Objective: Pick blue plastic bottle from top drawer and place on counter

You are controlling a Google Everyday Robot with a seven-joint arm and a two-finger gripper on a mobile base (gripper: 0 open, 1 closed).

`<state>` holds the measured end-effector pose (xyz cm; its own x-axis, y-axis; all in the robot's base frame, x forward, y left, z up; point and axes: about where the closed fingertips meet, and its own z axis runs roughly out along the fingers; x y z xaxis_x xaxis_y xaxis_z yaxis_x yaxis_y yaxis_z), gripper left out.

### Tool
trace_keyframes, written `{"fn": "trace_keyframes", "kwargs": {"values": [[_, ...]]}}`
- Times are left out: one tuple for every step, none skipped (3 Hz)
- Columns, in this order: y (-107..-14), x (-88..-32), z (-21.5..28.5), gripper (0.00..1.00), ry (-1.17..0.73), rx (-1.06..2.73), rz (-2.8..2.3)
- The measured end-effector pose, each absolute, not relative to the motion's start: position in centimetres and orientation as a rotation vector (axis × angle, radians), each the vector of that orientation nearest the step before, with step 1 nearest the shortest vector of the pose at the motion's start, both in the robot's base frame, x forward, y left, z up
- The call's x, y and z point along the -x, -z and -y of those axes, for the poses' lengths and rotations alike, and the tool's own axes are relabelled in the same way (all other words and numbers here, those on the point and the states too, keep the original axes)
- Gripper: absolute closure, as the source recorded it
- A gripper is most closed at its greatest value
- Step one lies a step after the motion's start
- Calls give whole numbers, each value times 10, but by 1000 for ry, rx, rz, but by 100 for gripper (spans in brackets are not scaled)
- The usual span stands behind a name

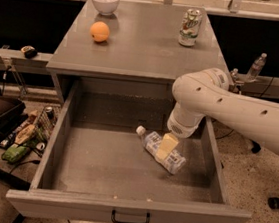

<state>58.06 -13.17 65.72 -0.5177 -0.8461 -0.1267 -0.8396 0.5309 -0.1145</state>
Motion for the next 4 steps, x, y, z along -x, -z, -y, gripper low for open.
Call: {"fn": "trace_keyframes", "kwargs": {"values": [[-656, -575, 127, 0, 117, 1483, -2599], [-648, -573, 123, 0, 150, 1488, -2630], [-640, -573, 114, 0, 144, 1492, -2666], [-632, -573, 102, 19, 92, 1490, -2704]]}}
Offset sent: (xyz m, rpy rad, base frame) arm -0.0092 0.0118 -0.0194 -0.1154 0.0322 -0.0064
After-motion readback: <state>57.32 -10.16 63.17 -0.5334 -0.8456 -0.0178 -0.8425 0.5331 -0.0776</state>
